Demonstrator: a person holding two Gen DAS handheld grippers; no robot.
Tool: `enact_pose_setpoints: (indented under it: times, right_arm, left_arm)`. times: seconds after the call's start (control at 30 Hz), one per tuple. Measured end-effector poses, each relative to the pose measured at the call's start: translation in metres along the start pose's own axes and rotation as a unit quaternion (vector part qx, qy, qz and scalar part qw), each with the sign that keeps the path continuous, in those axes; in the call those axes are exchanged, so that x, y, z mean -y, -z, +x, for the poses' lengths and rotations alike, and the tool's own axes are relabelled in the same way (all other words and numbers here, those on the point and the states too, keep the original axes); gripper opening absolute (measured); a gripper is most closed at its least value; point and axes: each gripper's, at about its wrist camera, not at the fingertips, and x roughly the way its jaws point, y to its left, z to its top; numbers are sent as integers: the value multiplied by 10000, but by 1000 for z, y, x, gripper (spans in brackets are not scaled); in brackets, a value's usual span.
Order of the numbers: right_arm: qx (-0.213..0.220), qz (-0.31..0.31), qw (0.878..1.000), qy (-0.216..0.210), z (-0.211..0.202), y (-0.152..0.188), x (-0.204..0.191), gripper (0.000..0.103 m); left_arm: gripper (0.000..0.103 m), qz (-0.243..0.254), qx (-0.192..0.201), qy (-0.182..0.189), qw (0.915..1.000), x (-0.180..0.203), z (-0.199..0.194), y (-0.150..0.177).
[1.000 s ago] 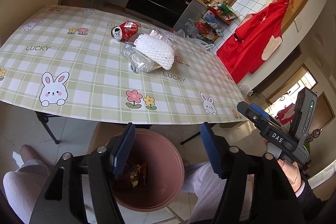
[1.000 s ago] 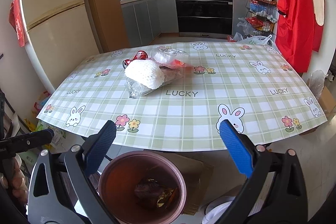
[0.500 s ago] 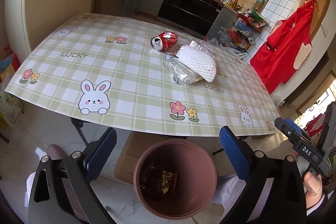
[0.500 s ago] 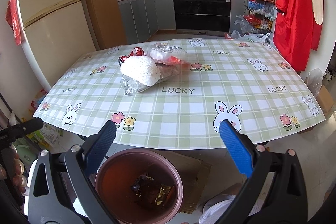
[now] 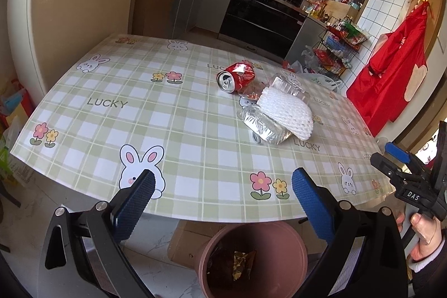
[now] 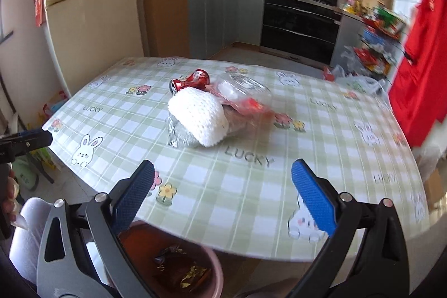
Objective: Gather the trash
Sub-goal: 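Grasp the white foam net with the right tool and lift it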
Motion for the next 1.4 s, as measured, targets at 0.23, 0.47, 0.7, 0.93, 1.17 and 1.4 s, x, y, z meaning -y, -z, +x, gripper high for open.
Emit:
enact_pose_setpoints:
  times: [0.23, 0.47, 0.7, 0.93, 1.17, 1.4]
  right_arm:
    - [-463, -572, 9964, -432, 87, -46, -14, 83]
    - [-718, -1092, 9903, -481, 164, -68, -34, 89]
    - [-1012, -1026, 9881, -533, 202, -68, -28, 84]
    - [-775, -182, 9922, -955, 176, -68, 5, 44]
    - [-211, 846, 9919, -923, 129, -61, 52, 43]
    - [-151, 1399, 9864, -848, 117, -42, 90, 43]
  left_arm:
    - [96, -2, -5, 2, 10000, -5, 28, -29]
    - [96, -40, -150, -116, 9998, -18, 60, -49]
    - [96, 75, -326, -266, 9991, -22, 94, -64]
    - [96, 275, -507, -162, 9982, -13, 128, -82]
    - [96, 682, -658, 160, 9954, 12, 156, -97]
    - [96, 1184, -747, 156, 9900, 34, 216, -135]
